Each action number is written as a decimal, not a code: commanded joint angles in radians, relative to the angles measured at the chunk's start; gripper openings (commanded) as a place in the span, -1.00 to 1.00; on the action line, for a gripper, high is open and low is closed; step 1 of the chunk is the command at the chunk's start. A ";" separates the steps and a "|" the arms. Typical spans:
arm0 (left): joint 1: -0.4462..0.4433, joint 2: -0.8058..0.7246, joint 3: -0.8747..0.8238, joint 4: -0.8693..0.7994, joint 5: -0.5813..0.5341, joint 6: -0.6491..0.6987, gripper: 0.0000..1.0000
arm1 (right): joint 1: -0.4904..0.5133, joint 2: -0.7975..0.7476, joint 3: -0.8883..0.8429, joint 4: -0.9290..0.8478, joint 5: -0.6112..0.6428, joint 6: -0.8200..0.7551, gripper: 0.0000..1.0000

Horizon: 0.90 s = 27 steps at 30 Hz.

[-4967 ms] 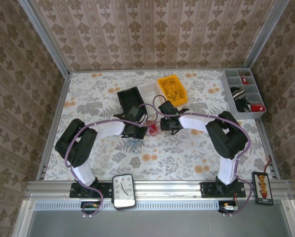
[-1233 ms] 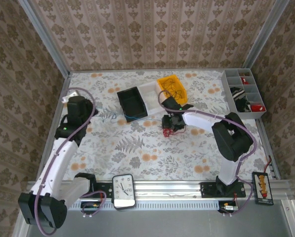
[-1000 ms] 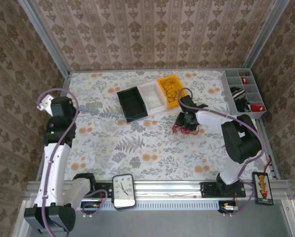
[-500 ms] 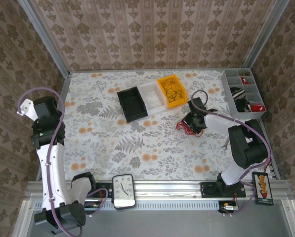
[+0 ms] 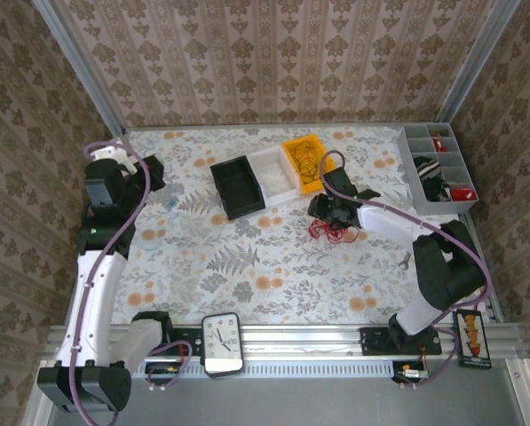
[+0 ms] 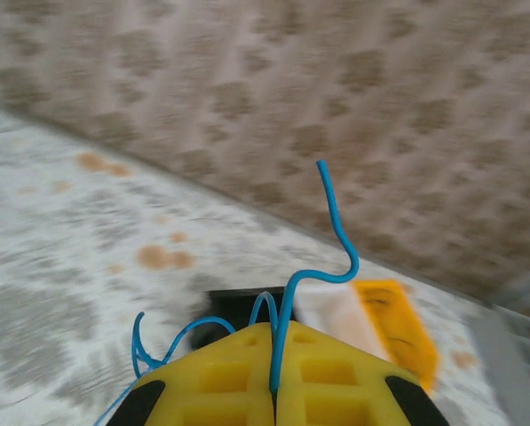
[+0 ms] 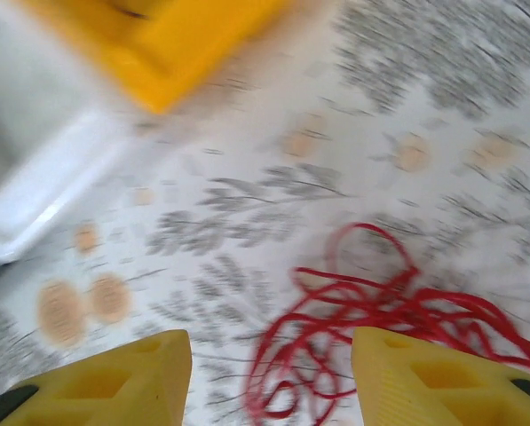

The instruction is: Untangle the cables

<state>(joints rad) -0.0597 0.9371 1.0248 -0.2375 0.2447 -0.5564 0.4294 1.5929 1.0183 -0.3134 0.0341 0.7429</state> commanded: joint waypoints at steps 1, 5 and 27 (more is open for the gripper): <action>-0.028 0.018 0.017 0.149 0.276 0.010 -1.00 | 0.005 -0.054 0.044 0.078 -0.086 -0.158 0.06; -0.095 0.045 0.030 0.171 0.355 0.016 -1.00 | 0.009 -0.084 0.062 0.152 -0.292 -0.247 0.08; -0.293 0.128 0.055 0.138 0.442 0.064 -1.00 | 0.208 0.014 0.330 0.110 -0.424 -0.385 0.11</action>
<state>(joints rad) -0.3416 1.0855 1.0401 -0.0860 0.6502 -0.5228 0.6453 1.5837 1.3289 -0.1593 -0.4915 0.4080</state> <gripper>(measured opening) 0.059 0.554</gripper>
